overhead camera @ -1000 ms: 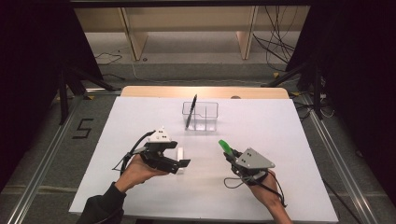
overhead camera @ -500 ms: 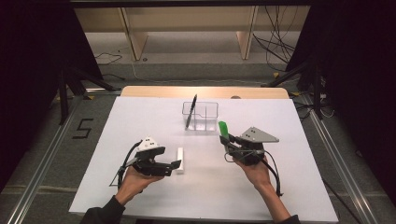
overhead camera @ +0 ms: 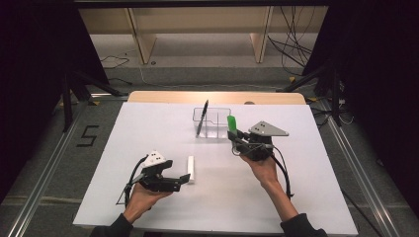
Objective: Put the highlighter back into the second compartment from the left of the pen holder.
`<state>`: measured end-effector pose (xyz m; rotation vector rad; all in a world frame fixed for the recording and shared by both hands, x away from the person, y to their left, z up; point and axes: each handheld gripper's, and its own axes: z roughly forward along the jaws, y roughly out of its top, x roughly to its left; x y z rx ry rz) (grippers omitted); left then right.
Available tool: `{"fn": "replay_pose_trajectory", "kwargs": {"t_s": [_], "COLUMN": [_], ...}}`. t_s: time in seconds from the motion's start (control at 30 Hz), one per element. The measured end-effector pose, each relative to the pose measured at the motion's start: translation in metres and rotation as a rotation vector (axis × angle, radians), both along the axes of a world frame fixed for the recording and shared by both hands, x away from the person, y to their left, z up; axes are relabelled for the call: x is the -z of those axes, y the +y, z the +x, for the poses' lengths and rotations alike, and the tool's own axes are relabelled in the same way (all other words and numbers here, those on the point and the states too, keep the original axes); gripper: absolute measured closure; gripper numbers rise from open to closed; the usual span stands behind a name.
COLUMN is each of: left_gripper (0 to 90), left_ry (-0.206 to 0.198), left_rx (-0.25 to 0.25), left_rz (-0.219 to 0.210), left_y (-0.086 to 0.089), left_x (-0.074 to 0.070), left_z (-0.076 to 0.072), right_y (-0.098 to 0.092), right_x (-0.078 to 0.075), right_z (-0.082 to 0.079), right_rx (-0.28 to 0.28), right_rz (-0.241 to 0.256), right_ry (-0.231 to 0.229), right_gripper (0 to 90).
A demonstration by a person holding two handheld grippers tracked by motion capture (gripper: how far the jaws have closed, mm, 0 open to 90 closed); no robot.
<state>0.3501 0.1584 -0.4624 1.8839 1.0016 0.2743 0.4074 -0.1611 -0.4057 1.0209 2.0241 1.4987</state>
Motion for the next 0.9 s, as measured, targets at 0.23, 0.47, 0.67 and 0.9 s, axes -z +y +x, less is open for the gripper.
{"fn": "replay_pose_trajectory", "kwargs": {"t_s": [0.23,0.47,0.67,0.9], "left_gripper": [11.1,10.9,10.4,10.2], "left_ry": [-0.013,-0.04,-0.034,-0.033], "left_rx": [-0.007,-0.011,-0.01,-0.023], "left_rz": [-0.01,-0.017,-0.007,0.003], "left_y": [0.0,-0.003,-0.005,-0.005], "left_x": [0.001,0.004,0.005,0.006], "left_z": [-0.004,-0.008,-0.009,-0.009], "right_y": [0.004,0.013,0.021,0.029], "right_x": [-0.003,-0.01,-0.013,-0.016], "right_z": [0.014,0.03,0.041,0.054], "right_rx": [0.017,0.028,0.036,0.051], "right_rz": [0.042,0.042,0.05,0.043], "right_ry": [0.022,0.03,0.036,0.042], "right_gripper": [77.1,77.1,77.1,77.1]}}
